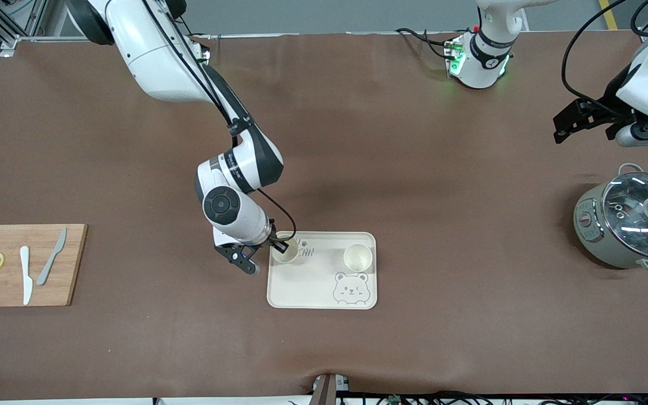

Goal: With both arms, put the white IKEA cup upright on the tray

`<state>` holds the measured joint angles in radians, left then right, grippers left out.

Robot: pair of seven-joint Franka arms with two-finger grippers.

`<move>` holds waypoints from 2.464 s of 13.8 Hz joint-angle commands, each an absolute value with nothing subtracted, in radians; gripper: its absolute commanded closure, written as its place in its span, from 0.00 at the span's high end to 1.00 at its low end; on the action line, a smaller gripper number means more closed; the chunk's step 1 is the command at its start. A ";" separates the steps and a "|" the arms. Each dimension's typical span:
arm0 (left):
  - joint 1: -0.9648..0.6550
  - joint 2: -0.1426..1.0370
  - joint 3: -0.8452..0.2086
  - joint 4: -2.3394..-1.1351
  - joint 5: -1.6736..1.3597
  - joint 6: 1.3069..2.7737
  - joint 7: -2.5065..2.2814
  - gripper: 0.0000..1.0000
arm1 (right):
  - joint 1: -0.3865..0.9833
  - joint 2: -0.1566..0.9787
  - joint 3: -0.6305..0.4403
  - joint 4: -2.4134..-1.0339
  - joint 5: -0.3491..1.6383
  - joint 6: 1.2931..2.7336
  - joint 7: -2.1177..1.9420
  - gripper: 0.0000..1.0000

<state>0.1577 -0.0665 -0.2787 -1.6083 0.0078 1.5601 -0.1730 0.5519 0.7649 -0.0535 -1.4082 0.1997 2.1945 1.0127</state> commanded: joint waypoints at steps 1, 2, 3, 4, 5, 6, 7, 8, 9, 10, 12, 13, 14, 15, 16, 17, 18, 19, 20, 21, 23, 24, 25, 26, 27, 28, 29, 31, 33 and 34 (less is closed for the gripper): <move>0.166 -0.069 -0.275 -1.591 -0.005 1.557 -0.152 1.00 | 0.551 0.787 -0.063 -1.376 0.215 2.184 1.023 0.96; 0.167 -0.069 -0.275 -1.591 -0.003 1.555 -0.150 1.00 | 0.558 0.787 -0.064 -1.376 0.206 2.181 1.023 1.00; 0.167 -0.066 -0.275 -1.591 -0.002 1.554 -0.149 1.00 | 0.564 0.787 -0.066 -1.376 0.198 2.180 1.023 1.00; 0.167 -0.066 -0.273 -1.591 -0.002 1.554 -0.150 1.00 | 0.563 0.784 -0.064 -1.376 0.193 2.174 1.023 1.00; 0.167 -0.066 -0.275 -1.592 -0.002 1.554 -0.150 1.00 | 0.563 0.781 -0.064 -1.376 0.192 2.171 1.023 1.00; 0.166 -0.064 -0.275 -1.592 -0.002 1.554 -0.152 1.00 | 0.563 0.781 -0.064 -1.374 0.192 2.160 1.023 1.00; 0.166 -0.064 -0.275 -1.594 0.000 1.554 -0.152 1.00 | 0.563 0.779 -0.064 -1.373 0.193 2.143 1.025 1.00; 0.166 -0.064 -0.275 -1.594 0.000 1.554 -0.152 1.00 | 0.563 0.778 -0.064 -1.362 0.195 2.135 1.025 1.00; 0.166 -0.064 -0.275 -1.594 0.000 1.552 -0.150 1.00 | 0.563 0.778 -0.064 -1.347 0.195 2.114 1.025 1.00; 0.167 -0.064 -0.275 -1.594 0.000 1.545 -0.146 1.00 | 0.561 0.778 -0.064 -1.332 0.195 2.090 1.025 1.00; 0.167 -0.066 -0.275 -1.594 0.000 1.517 -0.141 1.00 | 0.560 0.775 -0.066 -1.312 0.195 2.057 1.025 1.00; 0.167 -0.066 -0.275 -1.592 0.000 1.511 -0.140 1.00 | 0.560 0.772 -0.066 -1.310 0.195 2.053 1.023 1.00; 0.167 -0.066 -0.275 -1.592 0.000 1.511 -0.140 1.00 | 0.551 0.764 -0.064 -1.310 0.198 2.040 1.022 1.00; 0.167 -0.066 -0.273 -1.592 0.000 1.511 -0.141 1.00 | 0.546 0.756 -0.064 -1.307 0.201 2.013 1.022 1.00; 0.167 -0.066 -0.275 -1.591 0.000 1.509 -0.141 1.00 | 0.549 0.750 -0.066 -1.292 0.198 1.979 1.023 1.00; 0.167 -0.066 -0.275 -1.591 0.000 1.511 -0.141 1.00 | 0.549 0.746 -0.069 -1.269 0.195 1.927 1.025 1.00; 0.167 -0.066 -0.275 -1.591 0.000 1.511 -0.141 1.00 | 0.548 0.746 -0.074 -1.240 0.192 1.867 1.023 1.00; 0.169 -0.066 -0.275 -1.591 -0.002 1.511 -0.141 1.00 | 0.543 0.744 -0.075 -1.192 0.192 1.809 1.022 1.00; 0.173 -0.064 -0.275 -1.591 -0.002 1.511 -0.140 1.00 | 0.523 0.745 -0.074 -1.148 0.193 1.757 1.019 1.00; 0.173 -0.064 -0.273 -1.591 -0.002 1.512 -0.141 1.00 | 0.502 0.746 -0.069 -1.126 0.195 1.715 1.017 1.00; 0.175 -0.058 -0.275 -1.591 -0.003 1.514 -0.141 1.00 | 0.488 0.698 -0.072 -1.126 0.196 1.694 1.006 1.00; 0.175 -0.058 -0.273 -1.589 -0.003 1.514 -0.141 1.00 | 0.456 0.657 -0.068 -1.143 0.201 1.690 0.967 1.00; 0.175 -0.058 -0.273 -1.589 -0.005 1.514 -0.141 1.00 | 0.450 0.626 -0.067 -1.167 0.199 1.669 0.918 1.00; 0.175 -0.058 -0.273 -1.589 -0.003 1.514 -0.141 1.00 | 0.439 0.589 -0.067 -1.187 0.199 1.657 0.899 1.00; 0.175 -0.057 -0.273 -1.589 -0.003 1.514 -0.141 1.00 | 0.428 0.554 -0.067 -1.219 0.198 1.648 0.896 1.00; 0.175 -0.057 -0.273 -1.589 -0.003 1.514 -0.141 1.00 | 0.423 0.516 -0.067 -1.250 0.196 1.640 0.891 1.00; 0.175 -0.057 -0.273 -1.589 -0.003 1.514 -0.141 1.00 | 0.422 0.471 -0.071 -1.296 0.195 1.637 0.862 1.00; 0.175 -0.057 -0.273 -1.589 -0.003 1.514 -0.140 1.00 | 0.381 0.384 -0.071 -1.388 0.193 1.635 0.790 1.00; 0.175 -0.055 -0.273 -1.589 -0.005 1.514 -0.141 1.00 | 0.355 0.296 -0.072 -1.472 0.178 1.635 0.727 1.00; 0.175 -0.055 -0.273 -1.589 -0.003 1.514 -0.141 1.00 | 0.345 0.266 -0.072 -1.500 0.143 1.634 0.706 1.00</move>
<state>0.1652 -0.0581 -0.2707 -1.6013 0.0078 1.5276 -0.1603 0.3735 0.3818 -0.0846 -1.3686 0.1840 1.6188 0.7574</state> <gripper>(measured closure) 0.000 0.000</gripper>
